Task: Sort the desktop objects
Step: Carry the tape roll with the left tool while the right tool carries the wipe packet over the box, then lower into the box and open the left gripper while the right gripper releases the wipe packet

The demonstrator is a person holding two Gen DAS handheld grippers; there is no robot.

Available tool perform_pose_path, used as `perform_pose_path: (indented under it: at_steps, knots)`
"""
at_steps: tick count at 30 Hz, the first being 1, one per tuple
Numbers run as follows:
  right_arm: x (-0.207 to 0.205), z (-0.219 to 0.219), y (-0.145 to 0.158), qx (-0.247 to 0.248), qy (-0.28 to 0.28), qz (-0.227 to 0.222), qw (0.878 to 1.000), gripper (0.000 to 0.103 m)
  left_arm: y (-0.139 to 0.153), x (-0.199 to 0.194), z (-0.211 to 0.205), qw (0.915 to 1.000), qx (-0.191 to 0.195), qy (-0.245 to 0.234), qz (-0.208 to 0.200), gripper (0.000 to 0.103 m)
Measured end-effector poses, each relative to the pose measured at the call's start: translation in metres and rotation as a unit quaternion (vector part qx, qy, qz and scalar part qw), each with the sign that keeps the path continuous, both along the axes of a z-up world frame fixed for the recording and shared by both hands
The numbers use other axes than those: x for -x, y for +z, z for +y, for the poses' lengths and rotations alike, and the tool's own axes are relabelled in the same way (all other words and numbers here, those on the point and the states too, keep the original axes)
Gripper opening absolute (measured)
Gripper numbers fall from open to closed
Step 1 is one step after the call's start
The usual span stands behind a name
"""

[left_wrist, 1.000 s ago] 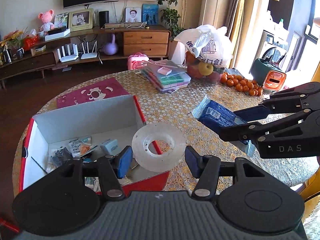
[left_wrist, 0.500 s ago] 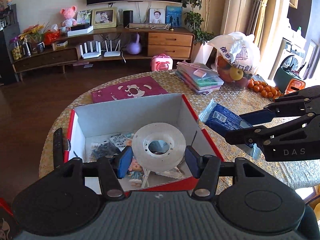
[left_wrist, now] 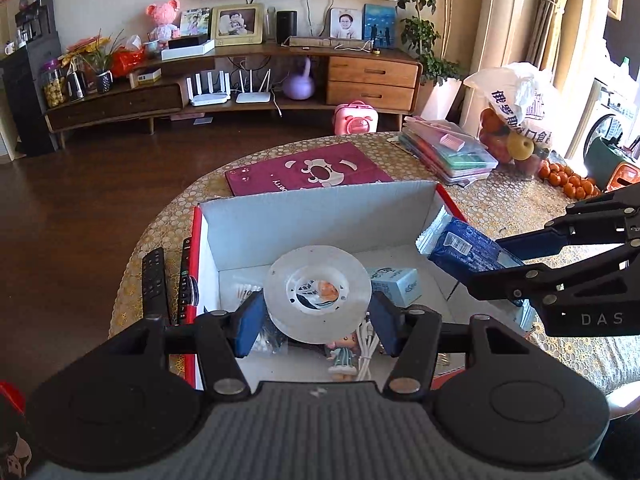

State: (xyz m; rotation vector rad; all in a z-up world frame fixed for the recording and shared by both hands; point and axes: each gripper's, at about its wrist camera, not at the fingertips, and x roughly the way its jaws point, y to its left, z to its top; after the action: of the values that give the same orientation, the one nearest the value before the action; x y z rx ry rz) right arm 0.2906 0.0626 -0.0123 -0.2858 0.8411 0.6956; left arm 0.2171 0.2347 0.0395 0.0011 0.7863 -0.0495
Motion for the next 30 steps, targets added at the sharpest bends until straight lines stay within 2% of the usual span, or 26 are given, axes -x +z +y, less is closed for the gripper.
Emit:
perform_pose_path:
  at_steps: [6, 11, 30]
  knots:
    - [-0.015, 0.006, -0.019, 0.010, -0.016, 0.014, 1.000, 0.037, -0.016, -0.020, 0.008, 0.9999, 0.006, -0.006, 0.014, 0.057]
    - [-0.026, 0.010, -0.032, 0.016, -0.026, 0.021, 0.999, 0.037, -0.030, -0.036, 0.009, 0.9996, -0.004, -0.009, 0.028, 0.057]
    - [-0.078, 0.038, -0.056, 0.031, -0.037, 0.044, 0.998, 0.037, -0.062, -0.088, 0.019, 0.9971, -0.027, -0.005, 0.072, 0.057]
